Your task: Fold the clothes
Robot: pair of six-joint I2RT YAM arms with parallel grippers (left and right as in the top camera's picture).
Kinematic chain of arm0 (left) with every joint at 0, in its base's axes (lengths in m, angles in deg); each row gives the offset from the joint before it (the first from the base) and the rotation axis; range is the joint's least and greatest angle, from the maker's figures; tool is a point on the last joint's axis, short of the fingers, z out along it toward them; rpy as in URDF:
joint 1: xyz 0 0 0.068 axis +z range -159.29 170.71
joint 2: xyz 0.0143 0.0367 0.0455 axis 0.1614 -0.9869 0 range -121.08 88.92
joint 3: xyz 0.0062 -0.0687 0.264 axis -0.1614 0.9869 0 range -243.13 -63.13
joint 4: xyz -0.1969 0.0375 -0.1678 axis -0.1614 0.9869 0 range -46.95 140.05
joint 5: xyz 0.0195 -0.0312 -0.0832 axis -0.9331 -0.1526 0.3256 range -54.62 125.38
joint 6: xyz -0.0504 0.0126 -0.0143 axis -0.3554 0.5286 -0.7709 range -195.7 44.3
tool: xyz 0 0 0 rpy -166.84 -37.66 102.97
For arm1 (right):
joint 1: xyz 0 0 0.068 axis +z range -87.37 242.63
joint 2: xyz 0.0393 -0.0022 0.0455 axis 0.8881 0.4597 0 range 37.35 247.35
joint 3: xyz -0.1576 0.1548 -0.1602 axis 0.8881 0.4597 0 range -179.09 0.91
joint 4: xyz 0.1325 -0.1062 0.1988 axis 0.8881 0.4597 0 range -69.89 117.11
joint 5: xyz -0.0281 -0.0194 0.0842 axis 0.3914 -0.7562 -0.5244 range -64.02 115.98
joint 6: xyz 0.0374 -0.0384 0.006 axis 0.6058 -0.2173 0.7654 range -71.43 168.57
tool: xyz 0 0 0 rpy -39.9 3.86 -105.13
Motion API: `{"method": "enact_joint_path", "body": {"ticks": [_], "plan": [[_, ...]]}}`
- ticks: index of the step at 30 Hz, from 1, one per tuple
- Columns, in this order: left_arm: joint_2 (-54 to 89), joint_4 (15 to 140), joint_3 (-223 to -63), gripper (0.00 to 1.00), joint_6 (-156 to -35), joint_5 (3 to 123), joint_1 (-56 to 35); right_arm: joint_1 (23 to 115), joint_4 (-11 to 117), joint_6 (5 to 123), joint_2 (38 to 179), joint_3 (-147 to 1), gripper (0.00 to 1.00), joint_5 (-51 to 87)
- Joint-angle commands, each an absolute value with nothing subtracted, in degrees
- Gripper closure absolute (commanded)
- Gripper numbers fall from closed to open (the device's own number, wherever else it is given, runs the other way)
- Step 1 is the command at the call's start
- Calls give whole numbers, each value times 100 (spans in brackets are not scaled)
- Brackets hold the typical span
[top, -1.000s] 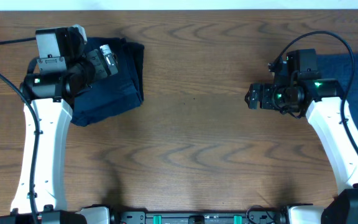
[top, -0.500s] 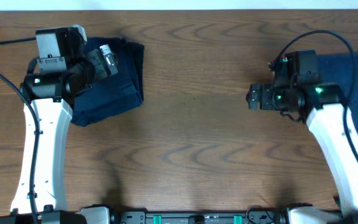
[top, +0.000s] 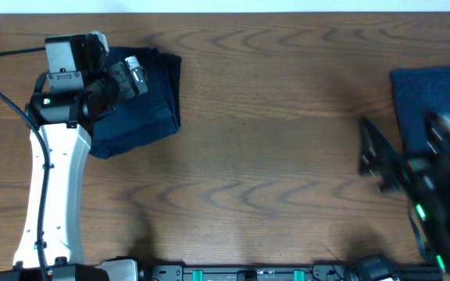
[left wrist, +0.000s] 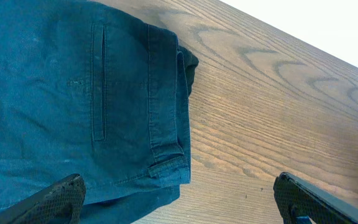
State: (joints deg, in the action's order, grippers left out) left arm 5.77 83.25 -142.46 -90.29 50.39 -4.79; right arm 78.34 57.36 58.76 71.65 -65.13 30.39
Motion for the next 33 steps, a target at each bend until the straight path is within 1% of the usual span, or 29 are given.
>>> {"method": "enact_joint_path", "body": {"ticks": [1,6,12,17,25,29,33], "plan": [[557,8325,-14276,2,-8996,5008,-458,7683,5763,5876,6287,-6111,1,3179],[557,8325,-14276,2,-8996,5008,-458,7285,5760,5876,4835,-5155,1,3179],[557,8325,-14276,2,-8996,5008,-458,6896,5505,6003,3786,-3796,1,3155],[557,8325,-14276,2,-8996,5008,-458,6717,4679,6307,3777,-2782,1,3087],[557,8325,-14276,2,-8996,5008,-458,6706,2478,6377,3771,-957,1,2888],[557,8325,-14276,2,-8996,5008,-458,6702,1970,6375,3769,-408,1,2873],[557,8325,-14276,2,-8996,5008,-458,6702,1811,6373,3766,-15,1,2875]]}}
